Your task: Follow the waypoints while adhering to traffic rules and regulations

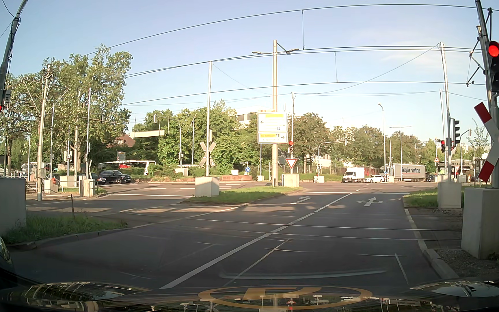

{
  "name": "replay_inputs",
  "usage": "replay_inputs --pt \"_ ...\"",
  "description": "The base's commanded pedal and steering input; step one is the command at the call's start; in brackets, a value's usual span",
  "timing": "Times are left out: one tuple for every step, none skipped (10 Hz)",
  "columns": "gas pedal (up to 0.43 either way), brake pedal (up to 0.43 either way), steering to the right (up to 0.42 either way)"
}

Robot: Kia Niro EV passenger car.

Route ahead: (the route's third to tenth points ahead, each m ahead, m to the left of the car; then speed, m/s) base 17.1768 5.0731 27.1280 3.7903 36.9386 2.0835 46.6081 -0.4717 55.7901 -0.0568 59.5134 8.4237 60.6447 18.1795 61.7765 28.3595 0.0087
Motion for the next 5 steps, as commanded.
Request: replay_inputs --pt "0.000 0.268 0.249" --pt "0.000 0.268 0.249" --pt "0.000 0.268 0.249" --pt "0.000 0.268 0.249" --pt "0.000 0.274 0.249"
